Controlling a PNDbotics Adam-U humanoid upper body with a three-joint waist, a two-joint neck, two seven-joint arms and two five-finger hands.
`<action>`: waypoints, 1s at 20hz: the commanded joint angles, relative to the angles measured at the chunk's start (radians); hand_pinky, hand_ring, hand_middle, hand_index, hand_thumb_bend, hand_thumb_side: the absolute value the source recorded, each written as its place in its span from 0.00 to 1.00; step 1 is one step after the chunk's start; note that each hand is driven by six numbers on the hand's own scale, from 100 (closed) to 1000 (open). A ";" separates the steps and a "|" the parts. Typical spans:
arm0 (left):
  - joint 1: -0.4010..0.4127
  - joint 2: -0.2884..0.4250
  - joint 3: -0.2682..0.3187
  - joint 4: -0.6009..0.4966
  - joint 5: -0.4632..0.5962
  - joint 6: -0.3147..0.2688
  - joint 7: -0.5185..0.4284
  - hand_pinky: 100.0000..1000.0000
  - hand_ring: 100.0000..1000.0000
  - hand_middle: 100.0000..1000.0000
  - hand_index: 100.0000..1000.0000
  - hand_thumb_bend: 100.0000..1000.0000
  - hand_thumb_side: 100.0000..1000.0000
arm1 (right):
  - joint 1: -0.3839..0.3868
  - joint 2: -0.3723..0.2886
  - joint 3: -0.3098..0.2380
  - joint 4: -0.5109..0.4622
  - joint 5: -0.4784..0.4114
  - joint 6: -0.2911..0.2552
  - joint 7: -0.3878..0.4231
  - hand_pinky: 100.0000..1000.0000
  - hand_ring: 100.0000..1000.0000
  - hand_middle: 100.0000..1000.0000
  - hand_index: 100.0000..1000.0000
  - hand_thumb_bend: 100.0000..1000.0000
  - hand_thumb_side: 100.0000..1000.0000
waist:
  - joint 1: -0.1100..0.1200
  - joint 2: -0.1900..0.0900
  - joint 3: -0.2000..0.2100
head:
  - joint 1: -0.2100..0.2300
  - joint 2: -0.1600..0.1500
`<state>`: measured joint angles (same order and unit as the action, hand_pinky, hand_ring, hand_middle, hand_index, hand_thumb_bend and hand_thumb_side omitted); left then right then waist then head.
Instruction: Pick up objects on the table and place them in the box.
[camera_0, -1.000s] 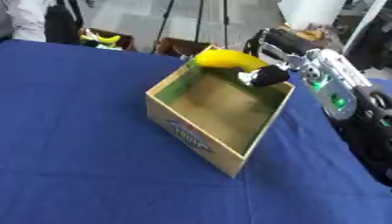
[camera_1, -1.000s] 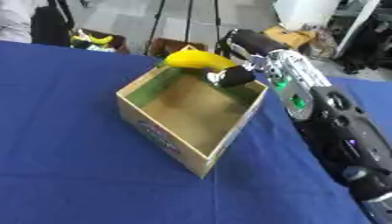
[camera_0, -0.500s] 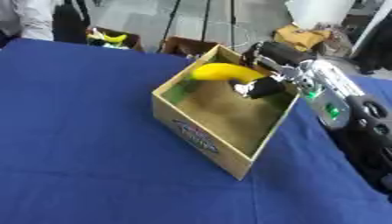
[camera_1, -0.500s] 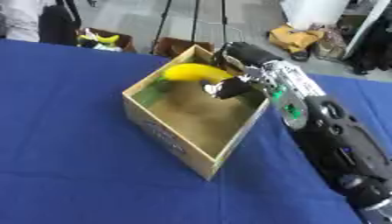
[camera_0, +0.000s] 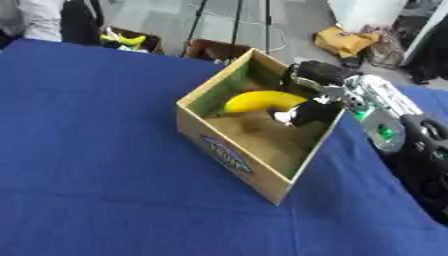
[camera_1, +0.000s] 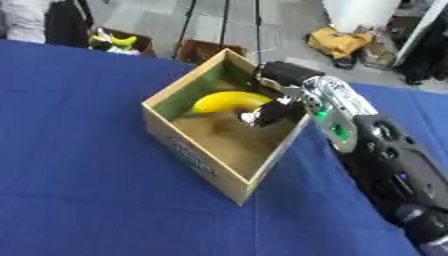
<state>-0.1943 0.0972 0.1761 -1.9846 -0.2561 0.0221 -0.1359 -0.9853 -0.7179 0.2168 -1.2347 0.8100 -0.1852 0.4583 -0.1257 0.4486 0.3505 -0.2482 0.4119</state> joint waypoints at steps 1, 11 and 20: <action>-0.006 0.008 0.000 -0.015 -0.003 -0.001 -0.004 0.09 0.18 0.26 0.44 0.00 1.00 | -0.018 -0.037 -0.006 -0.022 0.003 -0.013 0.027 0.70 0.77 0.49 0.59 0.00 0.55 | 0.006 -0.020 0.001 | 0.000 -0.010; -0.007 0.008 0.001 -0.015 -0.005 0.001 -0.005 0.09 0.18 0.26 0.44 0.00 1.00 | -0.021 -0.044 -0.012 -0.033 -0.029 -0.030 0.058 0.73 0.82 0.61 0.71 0.08 0.66 | 0.003 -0.019 -0.003 | 0.002 -0.006; -0.006 0.010 0.003 -0.015 -0.005 0.003 -0.006 0.09 0.18 0.26 0.44 0.00 1.00 | -0.019 -0.054 -0.023 -0.055 -0.055 -0.029 0.043 0.76 0.85 0.68 0.80 0.43 0.78 | 0.002 -0.024 -0.013 | 0.006 -0.003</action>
<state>-0.1946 0.0971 0.1762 -1.9846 -0.2574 0.0261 -0.1400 -0.9859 -0.7310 0.2095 -1.2680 0.7637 -0.2156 0.5067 -0.1294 0.4490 0.3379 -0.2448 0.4123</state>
